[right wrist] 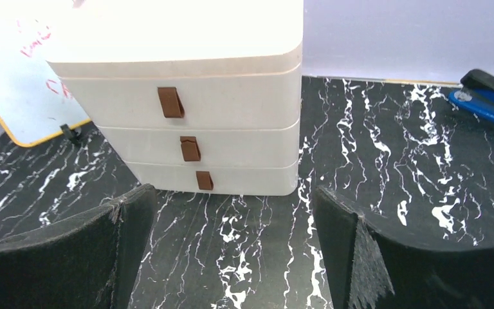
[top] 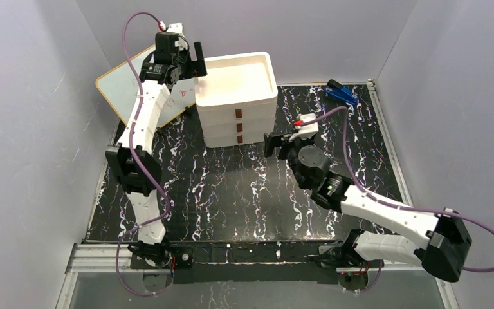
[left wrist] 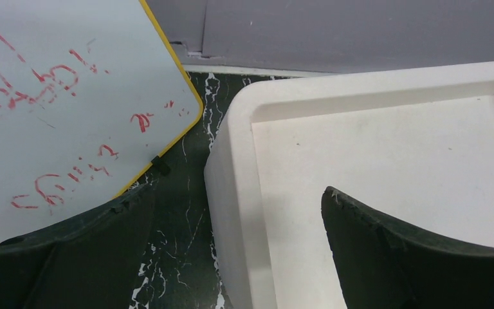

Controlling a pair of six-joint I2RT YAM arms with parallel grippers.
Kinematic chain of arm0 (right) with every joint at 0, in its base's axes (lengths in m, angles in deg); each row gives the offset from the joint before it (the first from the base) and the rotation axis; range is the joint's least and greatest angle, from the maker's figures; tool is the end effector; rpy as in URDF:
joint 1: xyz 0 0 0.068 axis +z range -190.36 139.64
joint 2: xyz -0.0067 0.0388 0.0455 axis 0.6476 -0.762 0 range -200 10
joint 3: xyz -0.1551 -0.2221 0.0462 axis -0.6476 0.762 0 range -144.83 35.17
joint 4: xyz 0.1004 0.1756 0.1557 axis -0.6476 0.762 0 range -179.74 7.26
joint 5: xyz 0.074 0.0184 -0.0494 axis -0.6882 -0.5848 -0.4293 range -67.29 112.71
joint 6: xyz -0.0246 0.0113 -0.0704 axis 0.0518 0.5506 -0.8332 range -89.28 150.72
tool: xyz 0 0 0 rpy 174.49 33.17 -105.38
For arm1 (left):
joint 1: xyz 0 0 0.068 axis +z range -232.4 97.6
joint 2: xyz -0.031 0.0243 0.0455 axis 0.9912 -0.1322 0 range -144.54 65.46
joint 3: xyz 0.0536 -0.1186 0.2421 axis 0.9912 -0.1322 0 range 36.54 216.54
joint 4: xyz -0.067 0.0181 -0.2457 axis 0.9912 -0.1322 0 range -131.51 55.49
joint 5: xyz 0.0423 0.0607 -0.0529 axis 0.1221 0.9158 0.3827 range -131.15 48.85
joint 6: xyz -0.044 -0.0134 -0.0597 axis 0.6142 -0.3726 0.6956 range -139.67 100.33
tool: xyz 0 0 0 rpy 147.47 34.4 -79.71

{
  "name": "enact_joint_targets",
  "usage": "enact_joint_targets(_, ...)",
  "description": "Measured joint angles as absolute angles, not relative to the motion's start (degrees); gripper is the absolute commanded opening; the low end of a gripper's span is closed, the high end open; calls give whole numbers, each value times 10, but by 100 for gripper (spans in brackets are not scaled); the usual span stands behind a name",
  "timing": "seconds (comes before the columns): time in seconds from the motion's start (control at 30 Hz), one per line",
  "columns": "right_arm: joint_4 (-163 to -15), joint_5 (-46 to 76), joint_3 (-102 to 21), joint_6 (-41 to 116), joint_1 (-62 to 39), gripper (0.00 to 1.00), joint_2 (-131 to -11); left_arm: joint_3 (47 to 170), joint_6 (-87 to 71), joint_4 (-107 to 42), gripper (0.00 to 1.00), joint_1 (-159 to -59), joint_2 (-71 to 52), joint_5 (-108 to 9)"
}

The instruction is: Organize the makeup

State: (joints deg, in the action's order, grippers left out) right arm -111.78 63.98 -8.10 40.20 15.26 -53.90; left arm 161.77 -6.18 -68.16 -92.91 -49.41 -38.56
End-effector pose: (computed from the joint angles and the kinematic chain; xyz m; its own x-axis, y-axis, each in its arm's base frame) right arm 0.1865 0.1982 0.3275 -0.0273 0.1795 -0.9834 -0.2467 0.9521 0.1807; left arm 0.4745 -0.0850 0.4024 -0.4111 -0.1607 -0.8973 0.0467 0.9793 -0.1968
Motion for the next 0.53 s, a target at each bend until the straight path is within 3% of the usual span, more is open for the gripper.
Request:
enact_joint_targets(0.33,-1087,642,-97,266,153,99,-481,1479,-145,-564,98,-933,-241,-379)
enact_joint_targets(0.53,-1091,650,-278,137,150,99,-519,1433,-163,-488,98,-934,-127,-372)
